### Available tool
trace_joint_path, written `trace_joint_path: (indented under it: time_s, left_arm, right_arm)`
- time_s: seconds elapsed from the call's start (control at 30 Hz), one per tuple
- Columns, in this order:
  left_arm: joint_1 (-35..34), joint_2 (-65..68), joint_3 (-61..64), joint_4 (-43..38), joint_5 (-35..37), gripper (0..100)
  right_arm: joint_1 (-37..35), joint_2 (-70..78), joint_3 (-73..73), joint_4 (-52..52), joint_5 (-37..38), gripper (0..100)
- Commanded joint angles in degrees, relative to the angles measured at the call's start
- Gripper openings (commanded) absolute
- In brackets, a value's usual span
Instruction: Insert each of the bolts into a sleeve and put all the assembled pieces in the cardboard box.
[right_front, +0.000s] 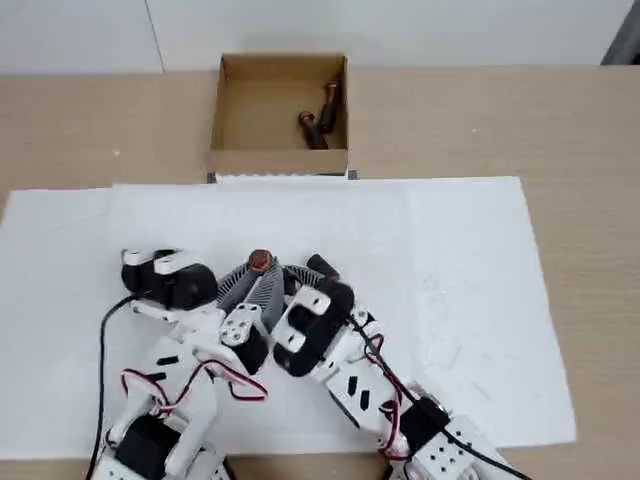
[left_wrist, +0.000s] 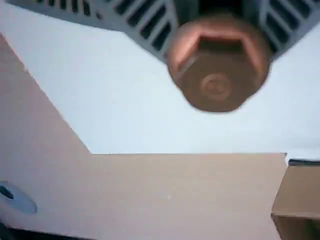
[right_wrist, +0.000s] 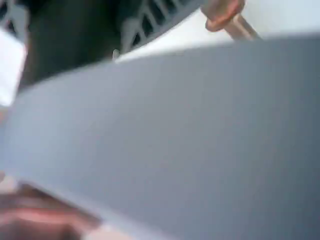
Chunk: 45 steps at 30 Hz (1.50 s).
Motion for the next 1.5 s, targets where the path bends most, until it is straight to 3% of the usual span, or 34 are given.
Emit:
trace_joint_path:
  time_s: [0.0,0.17,0.37,0.43,0.77,1.23,1.47]
  left_arm:
    - [3.4,0.5,1.2,4.7,-0.1,0]
    - [3.3,0.4,1.2,5.4,-0.8,2]
    - [2.6,0.5,1.2,6.4,-2.9,22]
    - [1.3,0.5,1.1,7.2,-2.9,24]
    - [-8.9,0.4,-2.9,8.5,-12.1,24]
    - [-11.6,0.4,-11.4,11.4,-11.8,24]
    - [-12.5,0.4,-18.2,11.1,-10.9,9]
  right_arm:
    - [-2.2,-1.2,0.4,-3.6,1.8,0.3]
    - [-1.9,-1.2,0.4,-3.6,1.9,0.3]
    - [-1.8,-1.2,0.4,-3.6,1.9,0.3]
    - [-1.8,-1.2,0.4,-3.6,1.9,0.3]
    - [-1.8,-1.2,0.8,-3.5,1.8,0.3]
    - [2.6,-1.2,0.8,-2.9,1.8,0.3]
    - [2.6,-0.7,0.8,-2.9,1.7,0.3]
